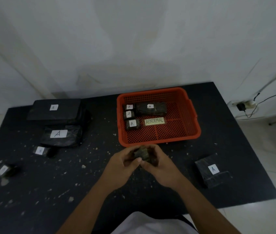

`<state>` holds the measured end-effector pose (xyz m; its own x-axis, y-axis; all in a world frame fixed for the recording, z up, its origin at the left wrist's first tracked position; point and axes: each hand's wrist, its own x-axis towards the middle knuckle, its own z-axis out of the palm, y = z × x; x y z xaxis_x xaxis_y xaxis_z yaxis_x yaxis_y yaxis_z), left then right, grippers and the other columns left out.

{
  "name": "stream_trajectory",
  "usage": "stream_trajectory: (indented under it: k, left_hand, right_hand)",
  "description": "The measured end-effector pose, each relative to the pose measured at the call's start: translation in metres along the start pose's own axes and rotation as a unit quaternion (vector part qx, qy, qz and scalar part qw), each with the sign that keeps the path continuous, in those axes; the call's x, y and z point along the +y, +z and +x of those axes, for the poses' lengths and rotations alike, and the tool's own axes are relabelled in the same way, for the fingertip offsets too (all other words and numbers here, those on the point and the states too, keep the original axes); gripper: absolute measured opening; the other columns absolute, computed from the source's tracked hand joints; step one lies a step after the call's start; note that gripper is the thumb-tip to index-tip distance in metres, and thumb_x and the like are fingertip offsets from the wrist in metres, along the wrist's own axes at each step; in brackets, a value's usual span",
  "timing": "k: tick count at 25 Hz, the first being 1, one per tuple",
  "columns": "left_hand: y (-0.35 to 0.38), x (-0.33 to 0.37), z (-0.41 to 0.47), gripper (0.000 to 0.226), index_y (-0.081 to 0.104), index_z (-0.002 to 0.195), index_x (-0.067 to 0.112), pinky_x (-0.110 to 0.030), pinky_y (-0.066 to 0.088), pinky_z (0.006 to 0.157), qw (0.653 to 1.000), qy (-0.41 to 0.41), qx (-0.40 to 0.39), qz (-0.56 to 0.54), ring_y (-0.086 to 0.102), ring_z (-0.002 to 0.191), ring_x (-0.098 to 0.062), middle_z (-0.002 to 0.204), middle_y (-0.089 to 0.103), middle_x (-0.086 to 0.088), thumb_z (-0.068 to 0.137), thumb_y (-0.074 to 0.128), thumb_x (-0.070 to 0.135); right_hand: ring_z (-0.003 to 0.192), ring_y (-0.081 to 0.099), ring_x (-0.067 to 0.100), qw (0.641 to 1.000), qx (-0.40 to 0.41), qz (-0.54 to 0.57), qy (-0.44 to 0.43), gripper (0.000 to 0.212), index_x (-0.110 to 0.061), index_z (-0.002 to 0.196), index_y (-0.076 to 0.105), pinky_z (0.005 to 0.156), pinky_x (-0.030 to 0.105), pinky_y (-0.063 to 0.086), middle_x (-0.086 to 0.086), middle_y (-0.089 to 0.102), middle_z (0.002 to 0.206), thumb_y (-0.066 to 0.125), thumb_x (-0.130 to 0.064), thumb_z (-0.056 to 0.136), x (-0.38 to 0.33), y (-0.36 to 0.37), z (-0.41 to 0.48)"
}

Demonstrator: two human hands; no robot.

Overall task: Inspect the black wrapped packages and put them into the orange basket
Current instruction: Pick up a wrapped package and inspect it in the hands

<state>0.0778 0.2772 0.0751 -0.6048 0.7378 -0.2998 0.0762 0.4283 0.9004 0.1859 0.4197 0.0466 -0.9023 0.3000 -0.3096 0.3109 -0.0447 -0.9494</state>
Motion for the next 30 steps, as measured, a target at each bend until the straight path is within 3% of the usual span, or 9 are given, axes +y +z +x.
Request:
stream_trajectory:
  k: [5,9,12,14,17,21,24,27,30]
  left_hand:
    - [0.007,-0.001,-0.002,0.044,0.052,0.133,0.026,-0.022,0.052,0.094,0.997,-0.026,-0.015,-0.074,0.062,0.112,-0.002,0.123,0.065,0.01,0.091,0.062,0.014]
    - [0.015,0.005,0.0,0.03,0.058,0.113,0.034,-0.029,0.057,0.086,0.994,-0.033,0.055,-0.092,0.067,0.101,-0.006,0.11,0.067,0.011,0.091,0.062,0.014]
    - [0.018,0.008,0.006,0.028,0.061,0.114,0.022,-0.036,0.058,0.086,0.986,-0.064,0.05,-0.143,0.069,0.102,-0.015,0.114,0.069,0.0,0.095,0.052,0.005]
    - [0.022,0.009,0.006,0.025,0.063,0.116,0.02,-0.037,0.057,0.089,0.983,-0.073,0.027,-0.164,0.069,0.102,-0.013,0.113,0.07,0.0,0.095,0.054,0.011]
    - [0.026,0.006,0.007,0.027,0.064,0.115,0.024,-0.03,0.056,0.088,0.995,-0.04,0.046,-0.08,0.069,0.097,-0.005,0.107,0.072,0.006,0.089,0.065,0.026]
    - [0.033,0.004,0.007,0.022,0.063,0.112,0.023,-0.008,0.05,0.073,0.997,-0.022,0.074,-0.003,0.066,0.089,0.004,0.1,0.071,0.009,0.09,0.063,0.019]
    - [0.036,0.0,0.008,0.023,0.06,0.113,0.024,-0.008,0.05,0.073,0.997,-0.023,0.078,0.002,0.065,0.09,0.004,0.102,0.07,0.009,0.091,0.062,0.018]
    - [0.037,-0.003,0.012,0.027,0.058,0.116,0.026,-0.014,0.052,0.083,0.994,-0.045,0.094,-0.026,0.064,0.097,0.004,0.108,0.067,0.013,0.091,0.061,0.017]
    - [0.036,0.001,0.022,0.024,0.06,0.113,0.025,-0.023,0.055,0.086,0.991,-0.059,0.113,-0.047,0.065,0.097,-0.001,0.108,0.068,0.009,0.09,0.062,0.017]
  right_hand:
    - [0.111,0.064,0.005,0.999,0.031,-0.008,0.006,0.047,-0.035,0.12,0.054,0.101,0.033,0.052,-0.01,0.069,0.117,0.079,-0.026,0.082,0.006,-0.007,-0.004]
    - [0.12,0.062,0.009,0.999,0.014,0.051,0.011,0.058,-0.031,0.132,0.053,0.103,0.03,0.05,-0.006,0.066,0.126,0.08,-0.021,0.082,0.003,-0.023,-0.006]
    - [0.119,0.063,0.016,0.995,0.037,0.096,0.008,0.044,-0.023,0.132,0.056,0.104,0.038,0.052,0.003,0.067,0.126,0.07,-0.019,0.091,0.005,-0.029,-0.007]
    - [0.114,0.066,0.02,0.994,0.038,0.098,0.006,0.034,-0.022,0.127,0.059,0.098,0.042,0.055,0.003,0.07,0.121,0.066,-0.018,0.094,0.006,-0.028,-0.007]
    - [0.11,0.068,0.015,0.996,0.032,0.085,0.008,0.031,-0.025,0.123,0.057,0.088,0.033,0.058,0.001,0.07,0.118,0.065,-0.015,0.095,0.005,-0.024,-0.008]
    - [0.109,0.066,0.008,0.998,0.048,0.027,0.011,0.03,-0.033,0.118,0.053,0.09,0.025,0.054,-0.005,0.068,0.117,0.064,-0.015,0.096,0.011,-0.016,-0.008]
    - [0.106,0.066,0.004,0.997,0.066,0.013,0.025,0.032,-0.037,0.112,0.052,0.088,0.019,0.054,-0.009,0.067,0.114,0.066,-0.015,0.094,0.013,-0.012,-0.006]
    - [0.101,0.064,-0.007,0.995,0.101,0.01,0.021,0.042,-0.037,0.113,0.053,0.082,0.01,0.051,-0.013,0.067,0.112,0.076,-0.016,0.086,0.012,-0.015,-0.005]
    - [0.107,0.065,0.0,0.995,0.09,0.026,0.016,0.041,-0.036,0.117,0.06,0.089,0.016,0.052,-0.01,0.07,0.114,0.079,-0.026,0.083,0.008,-0.019,-0.002]
